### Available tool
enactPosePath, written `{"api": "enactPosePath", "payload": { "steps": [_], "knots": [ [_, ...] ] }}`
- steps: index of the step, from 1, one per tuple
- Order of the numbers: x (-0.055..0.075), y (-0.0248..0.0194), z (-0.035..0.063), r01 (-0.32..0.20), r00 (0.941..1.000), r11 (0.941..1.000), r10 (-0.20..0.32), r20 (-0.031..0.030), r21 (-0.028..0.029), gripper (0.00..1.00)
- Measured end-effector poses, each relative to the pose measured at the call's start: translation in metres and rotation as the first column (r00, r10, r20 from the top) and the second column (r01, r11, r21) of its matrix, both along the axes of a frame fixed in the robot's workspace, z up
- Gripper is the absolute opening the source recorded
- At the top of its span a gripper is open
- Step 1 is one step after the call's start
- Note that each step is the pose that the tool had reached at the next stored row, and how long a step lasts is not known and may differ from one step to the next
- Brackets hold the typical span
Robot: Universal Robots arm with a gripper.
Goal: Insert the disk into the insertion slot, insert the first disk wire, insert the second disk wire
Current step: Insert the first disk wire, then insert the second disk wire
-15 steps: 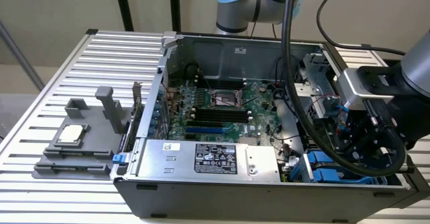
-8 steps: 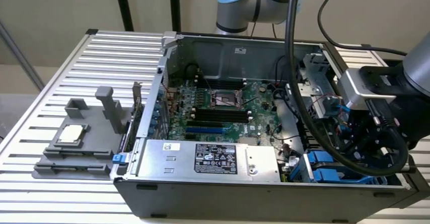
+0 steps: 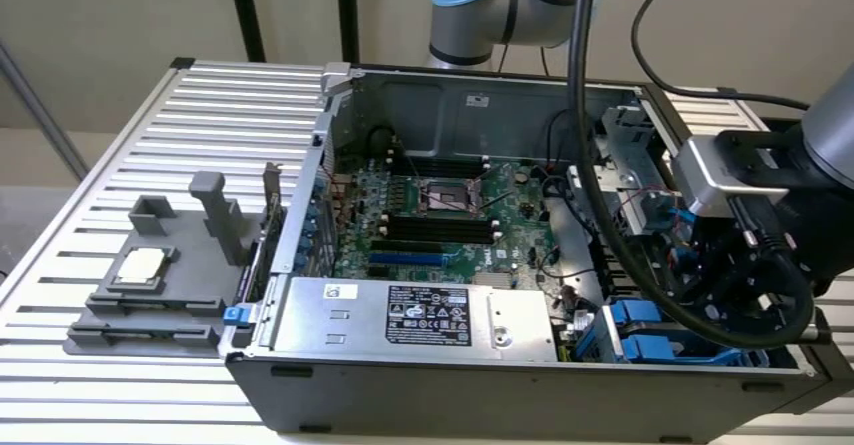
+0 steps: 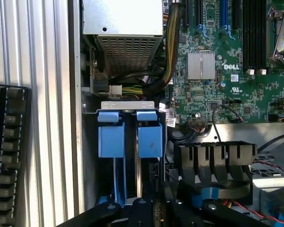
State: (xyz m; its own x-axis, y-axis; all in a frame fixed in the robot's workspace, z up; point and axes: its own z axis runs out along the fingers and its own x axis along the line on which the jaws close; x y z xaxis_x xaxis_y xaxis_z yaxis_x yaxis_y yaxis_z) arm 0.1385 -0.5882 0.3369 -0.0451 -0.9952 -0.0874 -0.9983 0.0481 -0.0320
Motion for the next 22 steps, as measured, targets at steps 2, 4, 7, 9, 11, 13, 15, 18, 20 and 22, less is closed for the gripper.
{"api": "enactPosePath", "payload": {
  "steps": [2, 4, 7, 9, 11, 13, 15, 18, 20, 22],
  "knots": [
    [0.0, -0.0003, 0.0053, 0.0, 1.0, 1.0, 0.0, 0.0, 0.0002, 0.25],
    [-0.001, -0.0008, 0.0104, 0.0, 1.0, 1.0, 0.0, 0.0, 0.0001, 0.25],
    [-0.006, -0.0018, 0.0138, 0.0, 1.0, 1.0, 0.0, 0.0, 0.0003, 0.25],
    [-0.015, -0.0026, 0.0142, 0.0, 1.0, 1.0, 0.0, 0.0006, 0.0002, 0.25],
    [-0.023, -0.0027, 0.0143, 0.0, 1.0, 1.0, 0.0, 0.0018, 0.0004, 0.25],
    [-0.024, -0.0028, 0.0143, 0.0, 1.0, 1.0, 0.0, 0.0023, 0.0009, 0.25],
    [-0.024, -0.0028, 0.0142, 0.0, 1.0, 1.0, 0.0, 0.0024, 0.002, 0.25],
    [-0.024, -0.0028, 0.0143, 0.0, 1.0, 1.0, 0.0, 0.0024, 0.0034, 0.25],
    [-0.024, -0.0028, 0.0142, 0.0, 1.0, 1.0, 0.0, 0.0024, 0.0045, 0.25],
    [-0.024, -0.0028, 0.0143, 0.0, 1.0, 1.0, 0.0, 0.0024, 0.0054, 0.25]
  ]
}}
